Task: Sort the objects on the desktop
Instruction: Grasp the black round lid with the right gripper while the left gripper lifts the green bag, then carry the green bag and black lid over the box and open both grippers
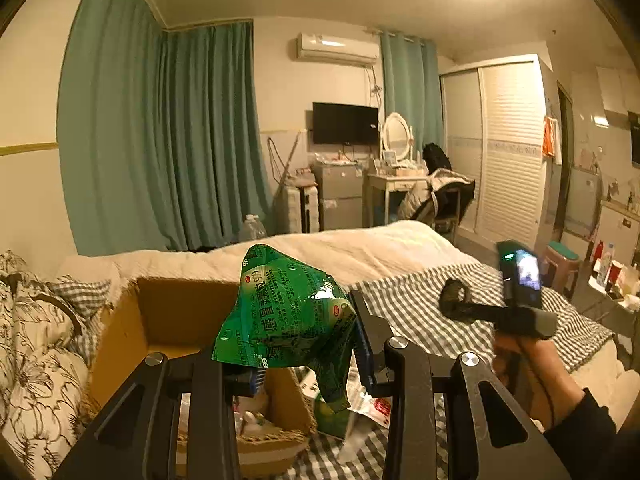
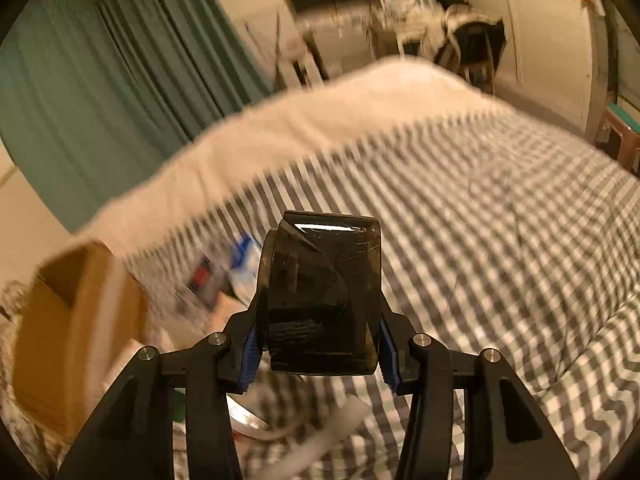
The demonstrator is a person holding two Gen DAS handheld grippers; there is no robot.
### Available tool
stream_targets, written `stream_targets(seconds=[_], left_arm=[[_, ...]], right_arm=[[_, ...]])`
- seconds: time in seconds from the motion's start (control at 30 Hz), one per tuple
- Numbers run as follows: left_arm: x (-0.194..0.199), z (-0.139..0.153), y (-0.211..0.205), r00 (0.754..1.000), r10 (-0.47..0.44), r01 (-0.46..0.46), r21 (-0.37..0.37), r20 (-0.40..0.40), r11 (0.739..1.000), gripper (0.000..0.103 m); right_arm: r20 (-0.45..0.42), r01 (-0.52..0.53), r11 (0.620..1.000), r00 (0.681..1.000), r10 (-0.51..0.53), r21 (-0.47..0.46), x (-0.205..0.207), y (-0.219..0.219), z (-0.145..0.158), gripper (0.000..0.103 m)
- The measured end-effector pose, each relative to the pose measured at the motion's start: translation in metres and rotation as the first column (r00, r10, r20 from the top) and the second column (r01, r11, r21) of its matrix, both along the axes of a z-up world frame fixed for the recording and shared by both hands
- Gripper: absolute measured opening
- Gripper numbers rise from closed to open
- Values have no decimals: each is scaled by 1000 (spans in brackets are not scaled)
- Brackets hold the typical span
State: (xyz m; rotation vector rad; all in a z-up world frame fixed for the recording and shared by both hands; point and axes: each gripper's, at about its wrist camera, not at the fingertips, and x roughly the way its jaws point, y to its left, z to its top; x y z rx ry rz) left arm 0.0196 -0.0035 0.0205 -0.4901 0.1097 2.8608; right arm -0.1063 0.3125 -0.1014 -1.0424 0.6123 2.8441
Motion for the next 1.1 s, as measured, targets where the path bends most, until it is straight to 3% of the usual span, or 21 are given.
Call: stream_targets(seconds=[0.3,0.57,0.83,1.1], left_arm=[[-1,8,-31,996,67,-66,14,-51,998,36],[-4,11,-60,985,147,-146,23,-90,989,36],[-15,8,-97,971,227,-224,49,-81,973,36],[-21,12,-116,962,266,-261,77,-65,962,36]], right_arm=[[-257,40,999,966,-35,17,39,-21,67,47],[-410,-9,998,912,35,64,64,-64,105,47],[-468,-135,980,863,190,149,80,-136,128,47],[-476,-185,956,835,276,228,74,-187,123,47]])
